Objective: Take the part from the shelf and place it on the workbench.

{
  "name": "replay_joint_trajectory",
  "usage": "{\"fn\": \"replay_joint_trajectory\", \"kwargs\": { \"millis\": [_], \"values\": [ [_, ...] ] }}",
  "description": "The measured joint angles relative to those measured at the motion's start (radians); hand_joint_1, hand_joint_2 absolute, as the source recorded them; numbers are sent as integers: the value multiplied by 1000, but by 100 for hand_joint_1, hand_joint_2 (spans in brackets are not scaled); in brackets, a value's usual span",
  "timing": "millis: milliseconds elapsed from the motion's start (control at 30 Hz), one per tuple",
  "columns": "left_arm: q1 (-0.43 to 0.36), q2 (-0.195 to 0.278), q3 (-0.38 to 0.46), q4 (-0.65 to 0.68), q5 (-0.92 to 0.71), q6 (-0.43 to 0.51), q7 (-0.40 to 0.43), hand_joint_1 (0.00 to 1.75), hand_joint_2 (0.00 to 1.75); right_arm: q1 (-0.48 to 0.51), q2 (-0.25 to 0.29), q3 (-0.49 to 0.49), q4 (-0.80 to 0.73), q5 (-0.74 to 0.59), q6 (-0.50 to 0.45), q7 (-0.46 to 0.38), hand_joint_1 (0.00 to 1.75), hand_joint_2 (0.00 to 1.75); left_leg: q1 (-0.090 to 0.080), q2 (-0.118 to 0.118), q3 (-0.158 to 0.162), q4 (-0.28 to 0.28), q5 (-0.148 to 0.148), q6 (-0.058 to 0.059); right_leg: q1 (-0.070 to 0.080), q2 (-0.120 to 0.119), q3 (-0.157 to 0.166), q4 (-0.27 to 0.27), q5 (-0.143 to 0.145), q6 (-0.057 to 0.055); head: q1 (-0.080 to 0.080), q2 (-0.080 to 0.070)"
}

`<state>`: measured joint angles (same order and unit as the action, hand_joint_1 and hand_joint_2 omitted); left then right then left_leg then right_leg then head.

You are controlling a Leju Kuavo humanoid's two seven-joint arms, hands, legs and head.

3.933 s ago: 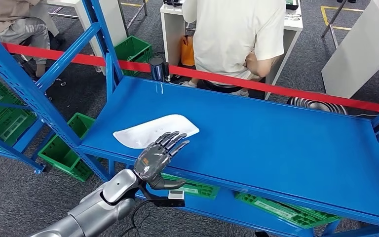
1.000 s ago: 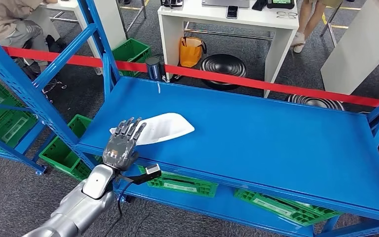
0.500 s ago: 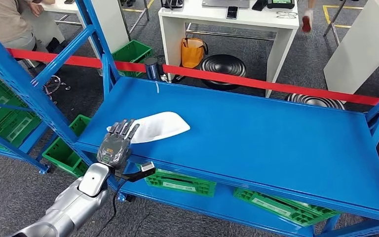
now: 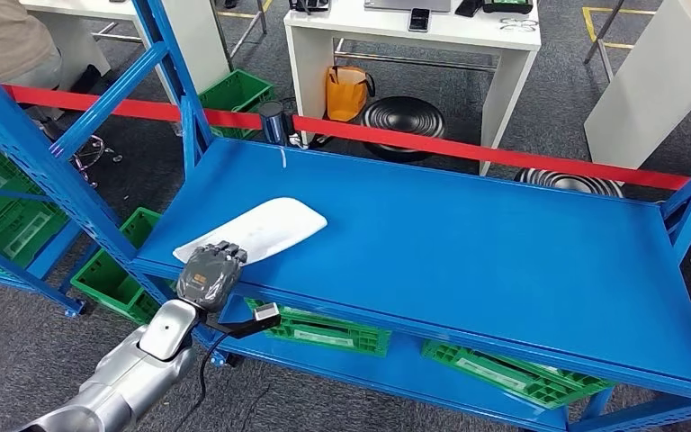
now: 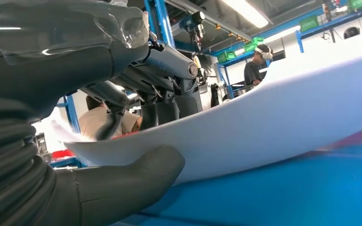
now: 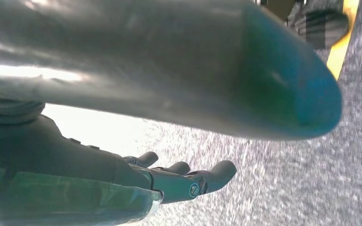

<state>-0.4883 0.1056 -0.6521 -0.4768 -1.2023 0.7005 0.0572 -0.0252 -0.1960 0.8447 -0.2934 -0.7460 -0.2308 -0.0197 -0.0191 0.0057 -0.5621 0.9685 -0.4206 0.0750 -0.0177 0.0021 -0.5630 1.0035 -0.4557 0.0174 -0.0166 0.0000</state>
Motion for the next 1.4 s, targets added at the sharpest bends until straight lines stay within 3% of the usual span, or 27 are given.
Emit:
{"fn": "replay_joint_trajectory", "kwargs": {
  "millis": [67,133,167,200,233,267,300,333,367,433,533,633,667,700,733,800,867,967,1033,1100,1167,1200,1233,1267,1333,1400],
  "values": [
    [1,-4,1,-3,9,0,-17,175,175,-2,-2,1,0,-2,1,0,0,0,7,3,13,-26,16,1,1,-1,-36,70,-33,-3,2,0],
    [3,-10,0,-5,17,0,-33,175,175,0,-7,1,0,-7,2,0,0,0,6,4,10,-28,19,2,-3,-1,-103,203,-86,-4,2,0],
    [4,-13,0,-7,21,0,-40,175,175,2,-9,1,0,-9,2,-1,0,0,6,4,8,-27,19,1,-6,-1,-129,254,-100,1,3,0],
    [5,-15,0,-8,25,0,-45,175,175,5,-11,1,0,-11,3,-1,0,0,6,3,7,-25,18,-1,-9,-1,-138,270,-101,10,3,0],
    [6,-17,0,-10,30,0,-50,175,175,6,-13,1,0,-13,3,-2,0,0,8,3,6,-21,16,-4,-13,-2,-125,242,-84,24,3,0],
    [7,-18,1,-11,37,0,-57,175,175,7,-14,2,0,-14,4,-4,0,0,10,2,5,-15,13,-9,-18,-3,-93,179,-57,38,3,0],
    [7,-18,1,-13,50,0,-67,175,175,7,-15,2,0,-16,4,-4,0,0,12,1,2,-5,8,-17,-22,-5,-58,109,-33,48,3,0],
    [8,-19,2,-15,69,-1,-82,175,175,7,-16,2,0,-18,4,-6,0,0,11,0,-3,8,1,-25,-24,-5,-28,50,-14,49,3,0],
    [9,-20,2,-19,95,-3,-101,175,175,7,-16,2,0,-21,4,-6,0,0,10,-1,-8,18,-4,-33,-23,-5,-12,18,-6,42,2,0],
    [18,-24,7,-33,177,-24,-152,175,175,9,-16,3,0,-26,5,-9,0,0,9,-3,-15,28,-9,-44,-18,-2,-8,9,-3,19,1,0],
    [39,-32,21,-77,344,-95,-221,175,175,12,-15,6,1,-31,8,-12,0,0,16,-4,-30,61,-32,-56,-23,-2,-9,9,1,2,0,0],
    [58,-37,26,-124,424,-140,-240,175,175,12,-16,9,1,-35,8,-15,0,0,23,-5,-113,243,-128,-73,-23,-2,-10,8,2,-5,-2,0],
    [65,-38,26,-134,429,-144,-241,175,175,12,-16,10,1,-36,8,-15,0,0,26,-5,-142,304,-150,-75,-22,-2,-11,8,2,-6,-2,0],
    [70,-39,26,-143,434,-148,-241,175,175,13,-16,12,1,-36,8,-15,0,0,27,-5,-157,333,-152,-75,-22,-1,-11,8,2,-7,-2,0],
    [75,-40,27,-153,449,-157,-247,175,175,13,-16,14,1,-37,8,-15,0,0,28,-5,-153,321,-135,-73,-21,-1,-11,8,2,-7,-2,0],
    [80,-40,30,-181,534,-213,-275,175,175,13,-16,17,1,-37,9,-16,0,0,28,-7,-90,190,-64,-62,-20,1,-8,8,2,-6,-2,0],
    [89,-40,40,-246,747,-346,-309,175,175,11,-15,21,1,-38,12,-17,0,0,22,-9,-29,67,-21,-48,-18,1,-7,7,2,-3,-1,0],
    [139,-39,47,-427,1157,-608,-305,175,175,4,-14,32,1,-38,22,-18,0,0,9,-8,-15,34,-21,-35,-19,-1,-4,1,4,13,-1,0],
    [202,-35,35,-579,1387,-751,-285,175,175,-1,-11,41,1,-39,29,-19,0,0,12,-5,-7,14,-10,-25,-19,0,-7,1,1,23,-1,0],
    [243,-30,9,-723,1562,-861,-273,175,175,-5,-8,48,1,-43,30,-20,0,0,15,-3,-2,-5,5,-16,-16,0,-41,66,-33,18,3,0],
    [254,-24,-19,-842,1668,-921,-268,175,175,-6,-7,49,2,-52,28,-22,0,0,10,-5,-5,-6,7,-10,-15,0,-107,204,-90,7,8,0],
    [260,-20,-30,-891,1696,-935,-267,175,175,-6,-5,49,2,-58,27,-23,0,0,6,-5,-6,-6,7,-9,-15,-1,-134,261,-109,6,10,0],
    [265,-14,-40,-932,1713,-947,-268,175,175,-3,-3,49,2,-62,25,-24,0,0,4,-6,-6,-5,6,-9,-14,-1,-146,285,-112,10,9,0],
    [269,-9,-48,-965,1722,-957,-270,175,175,-1,-1,50,2,-66,24,-25,0,0,2,-7,-6,-4,6,-9,-14,-1,-137,266,-100,16,9,0],
    [273,-2,-65,-1026,1735,-978,-283,175,175,1,2,50,3,-71,23,-31,0,0,1,-9,-7,4,2,-12,-12,-2,-71,130,-48,29,10,0],
    [273,6,-78,-1077,1742,-998,-298,175,175,-1,4,50,4,-76,22,-37,0,0,-3,-9,-12,17,-6,-20,-7,-4,-13,15,-9,25,9,0]
  ]
}}
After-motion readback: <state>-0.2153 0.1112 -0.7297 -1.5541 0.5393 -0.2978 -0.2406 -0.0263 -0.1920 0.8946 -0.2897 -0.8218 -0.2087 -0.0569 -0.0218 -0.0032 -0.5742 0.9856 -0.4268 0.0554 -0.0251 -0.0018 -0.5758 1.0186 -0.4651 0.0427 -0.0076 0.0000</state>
